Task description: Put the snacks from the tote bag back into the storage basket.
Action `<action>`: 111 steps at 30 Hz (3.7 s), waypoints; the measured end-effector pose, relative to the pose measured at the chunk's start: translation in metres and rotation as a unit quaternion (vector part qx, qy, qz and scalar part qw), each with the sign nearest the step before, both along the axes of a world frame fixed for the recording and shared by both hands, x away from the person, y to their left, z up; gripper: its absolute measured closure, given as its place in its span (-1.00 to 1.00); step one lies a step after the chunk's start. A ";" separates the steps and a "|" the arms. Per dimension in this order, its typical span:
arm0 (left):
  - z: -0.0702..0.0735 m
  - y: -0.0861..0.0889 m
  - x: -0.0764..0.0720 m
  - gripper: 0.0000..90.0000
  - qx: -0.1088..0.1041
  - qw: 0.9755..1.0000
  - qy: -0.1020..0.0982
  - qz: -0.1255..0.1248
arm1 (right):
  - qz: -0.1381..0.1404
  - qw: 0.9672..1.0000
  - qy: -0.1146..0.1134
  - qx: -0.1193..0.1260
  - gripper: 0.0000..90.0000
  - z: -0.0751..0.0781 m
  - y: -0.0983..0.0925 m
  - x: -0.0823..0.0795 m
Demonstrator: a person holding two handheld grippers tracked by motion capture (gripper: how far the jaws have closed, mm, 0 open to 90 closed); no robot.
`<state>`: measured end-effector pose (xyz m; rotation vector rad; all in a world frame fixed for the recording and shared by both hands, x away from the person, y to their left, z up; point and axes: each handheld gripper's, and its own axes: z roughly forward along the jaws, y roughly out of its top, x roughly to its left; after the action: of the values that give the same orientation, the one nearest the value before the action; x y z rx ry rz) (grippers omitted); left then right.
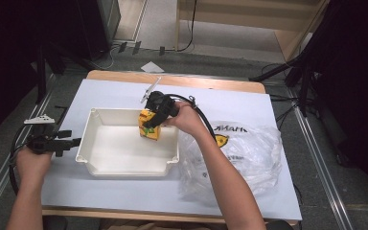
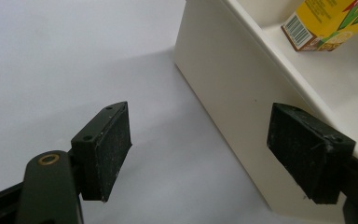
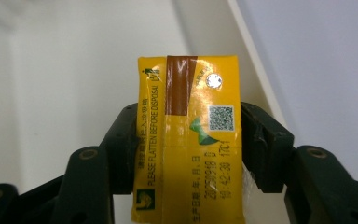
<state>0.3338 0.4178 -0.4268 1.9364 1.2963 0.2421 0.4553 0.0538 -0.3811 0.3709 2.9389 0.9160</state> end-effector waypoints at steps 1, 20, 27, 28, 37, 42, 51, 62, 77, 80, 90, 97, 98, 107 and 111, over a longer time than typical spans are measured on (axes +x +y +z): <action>0.000 0.000 0.000 -0.49 0.000 1.000 0.000 0.000 | -0.003 1.000 0.004 0.004 -0.02 0.002 -0.001 -0.001; 0.000 -0.002 0.001 -0.49 0.003 1.000 0.001 -0.002 | -0.017 0.998 0.017 0.063 0.41 0.046 -0.028 -0.030; 0.000 -0.002 0.001 -0.49 0.003 1.000 0.001 -0.003 | -0.003 0.996 0.041 0.075 1.00 0.027 -0.028 -0.040; 0.000 -0.002 0.001 -0.49 0.003 1.000 0.002 -0.002 | -0.001 0.996 0.037 0.076 1.00 0.024 -0.028 -0.041; 0.000 -0.002 0.001 -0.49 0.005 1.000 0.002 -0.002 | -0.026 0.998 0.034 0.039 1.00 -0.008 -0.028 -0.045; 0.000 -0.002 0.001 -0.49 0.004 1.000 0.001 -0.002 | -0.044 0.998 0.042 0.019 1.00 -0.020 -0.026 -0.043; 0.000 -0.002 0.001 -0.49 0.003 1.000 0.001 -0.002 | -0.059 0.997 0.040 0.012 1.00 -0.026 -0.029 -0.040; 0.000 -0.002 0.001 -0.49 0.004 1.000 0.001 -0.002 | -0.065 0.997 0.030 0.007 1.00 -0.027 -0.032 -0.038; 0.000 -0.002 0.002 -0.49 0.005 1.000 0.001 -0.002 | -0.069 0.996 0.052 0.032 1.00 -0.024 -0.039 -0.038; 0.000 -0.003 0.002 -0.49 0.003 1.000 0.001 0.000 | -0.057 0.996 0.051 0.043 1.00 -0.021 -0.041 -0.039; -0.001 -0.003 0.005 -0.49 0.008 1.000 0.005 0.001 | -0.034 0.995 0.053 0.080 0.62 0.001 -0.051 -0.055; -0.001 -0.003 0.004 -0.49 0.007 1.000 0.006 0.001 | -0.037 0.995 0.048 0.077 0.19 0.009 -0.055 -0.064; -0.001 -0.003 0.003 -0.49 0.008 1.000 0.006 0.001 | -0.038 0.995 0.047 0.078 0.14 0.009 -0.056 -0.065; 0.000 -0.003 0.003 -0.49 0.007 1.000 0.004 0.001 | -0.049 0.994 0.057 0.081 -0.10 0.014 -0.071 -0.071; 0.000 -0.003 0.003 -0.49 0.008 1.000 0.004 0.002 | -0.060 0.993 0.046 0.086 -0.18 0.017 -0.081 -0.074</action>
<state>0.3369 0.4144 -0.4270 1.9509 1.3074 0.2471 0.3812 -0.0275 -0.3636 0.6063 2.8867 1.1674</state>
